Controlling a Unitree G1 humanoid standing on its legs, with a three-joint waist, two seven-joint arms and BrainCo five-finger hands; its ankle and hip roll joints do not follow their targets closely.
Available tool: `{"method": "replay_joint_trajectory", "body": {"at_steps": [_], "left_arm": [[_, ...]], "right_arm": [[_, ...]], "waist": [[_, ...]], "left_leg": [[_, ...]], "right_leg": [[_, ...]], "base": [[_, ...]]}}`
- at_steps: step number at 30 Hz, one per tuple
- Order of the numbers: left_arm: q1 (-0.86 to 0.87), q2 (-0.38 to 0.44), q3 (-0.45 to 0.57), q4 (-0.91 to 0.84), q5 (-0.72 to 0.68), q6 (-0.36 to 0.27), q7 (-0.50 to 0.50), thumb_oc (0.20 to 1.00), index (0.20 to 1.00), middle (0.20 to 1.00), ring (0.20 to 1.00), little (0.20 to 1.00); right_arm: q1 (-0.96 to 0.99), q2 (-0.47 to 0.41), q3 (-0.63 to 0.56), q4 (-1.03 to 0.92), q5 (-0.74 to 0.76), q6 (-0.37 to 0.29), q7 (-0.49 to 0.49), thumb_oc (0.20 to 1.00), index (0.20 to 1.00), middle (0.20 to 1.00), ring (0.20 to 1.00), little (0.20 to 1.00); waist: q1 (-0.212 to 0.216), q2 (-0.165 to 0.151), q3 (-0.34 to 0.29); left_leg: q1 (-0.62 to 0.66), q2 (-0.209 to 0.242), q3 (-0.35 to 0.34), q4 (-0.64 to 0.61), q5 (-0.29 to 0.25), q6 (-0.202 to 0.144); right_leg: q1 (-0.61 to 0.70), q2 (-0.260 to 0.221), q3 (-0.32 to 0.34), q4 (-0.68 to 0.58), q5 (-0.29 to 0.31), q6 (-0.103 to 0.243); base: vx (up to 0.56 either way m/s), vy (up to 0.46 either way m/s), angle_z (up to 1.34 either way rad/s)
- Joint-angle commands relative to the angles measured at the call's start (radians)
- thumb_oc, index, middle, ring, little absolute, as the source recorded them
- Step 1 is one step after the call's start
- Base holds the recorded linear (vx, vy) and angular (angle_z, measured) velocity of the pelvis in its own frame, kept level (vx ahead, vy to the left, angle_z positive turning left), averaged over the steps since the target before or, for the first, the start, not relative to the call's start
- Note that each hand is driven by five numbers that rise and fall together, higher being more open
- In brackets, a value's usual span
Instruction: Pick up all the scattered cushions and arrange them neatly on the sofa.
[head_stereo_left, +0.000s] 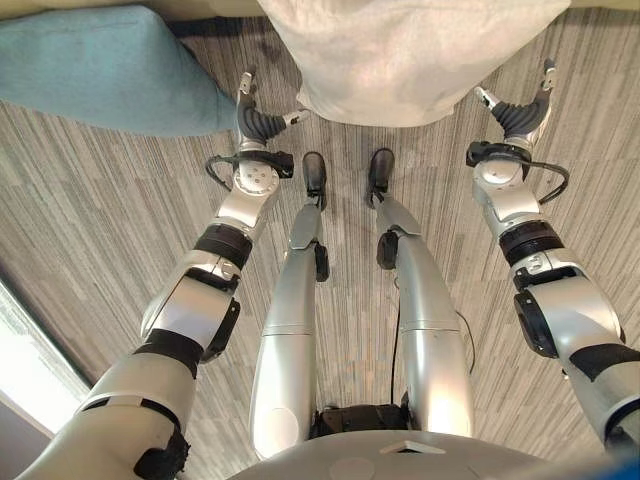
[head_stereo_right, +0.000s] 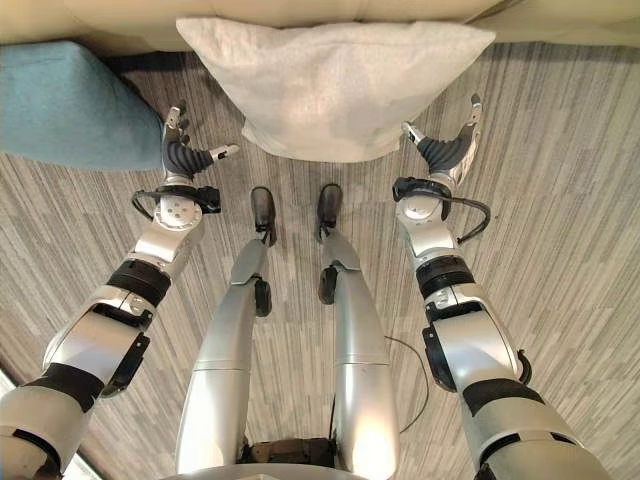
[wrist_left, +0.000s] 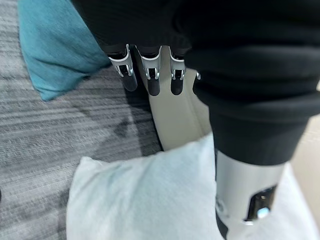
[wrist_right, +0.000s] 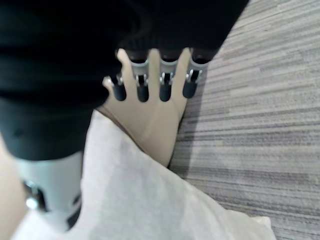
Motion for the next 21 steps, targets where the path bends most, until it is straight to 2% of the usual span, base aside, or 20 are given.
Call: {"method": "replay_joint_trajectory", "body": {"at_steps": [1,7,12,17,21], "left_arm": [[0.13,-0.031,0.02,-0.034,0.003,-0.04,0.05,1.0,1.0,1.0,1.0,1.0],[0.026,-0.004,-0.005,-0.002,-0.028,-0.035,0.042,1.0,1.0,1.0,1.0,1.0],[-0.149,0.023,-0.07,0.035,-0.048,-0.026,0.034,1.0,1.0,1.0,1.0,1.0],[-0.286,-0.009,-0.13,0.076,-0.087,-0.025,0.025,1.0,1.0,1.0,1.0,1.0],[-0.361,-0.049,-0.166,0.107,-0.13,-0.021,0.011,1.0,1.0,1.0,1.0,1.0]], "right_arm": [[0.146,-0.013,0.027,-0.021,-0.021,-0.023,-0.057,1.0,1.0,1.0,1.0,1.0],[0.028,-0.039,0.058,0.031,0.054,-0.035,-0.022,1.0,1.0,1.0,1.0,1.0],[-0.129,-0.071,0.113,0.093,0.111,-0.032,-0.015,1.0,1.0,1.0,1.0,1.0],[-0.251,-0.057,0.196,0.126,0.169,-0.042,0.017,1.0,1.0,1.0,1.0,1.0],[-0.317,-0.013,0.263,0.132,0.204,-0.045,0.047,1.0,1.0,1.0,1.0,1.0]], "waist": [[-0.013,0.028,-0.204],[-0.019,0.031,-0.205],[-0.024,0.038,-0.176],[-0.023,0.041,-0.169],[-0.023,0.038,-0.162]], "left_leg": [[-0.061,0.052,-0.076,0.09,-0.159,-0.05],[-0.141,0.056,-0.091,0.102,-0.153,-0.054],[-0.231,0.065,-0.104,0.12,-0.142,-0.057],[-0.298,0.064,-0.114,0.137,-0.133,-0.06],[-0.349,0.062,-0.119,0.165,-0.133,-0.059]], "right_leg": [[0.029,-0.091,0.014,-0.088,0.009,0.188],[-0.05,-0.087,0.013,-0.066,0.008,0.189],[-0.14,-0.085,0.008,-0.031,0.004,0.192],[-0.207,-0.08,0.007,-0.009,0.003,0.192],[-0.251,-0.074,0.005,0.007,0.008,0.191]], "base": [[0.03,-0.082,0.03],[0.01,-0.047,0.03],[0.01,-0.048,0.06],[0.01,-0.055,0.04],[0.0,-0.017,0.01]]}}
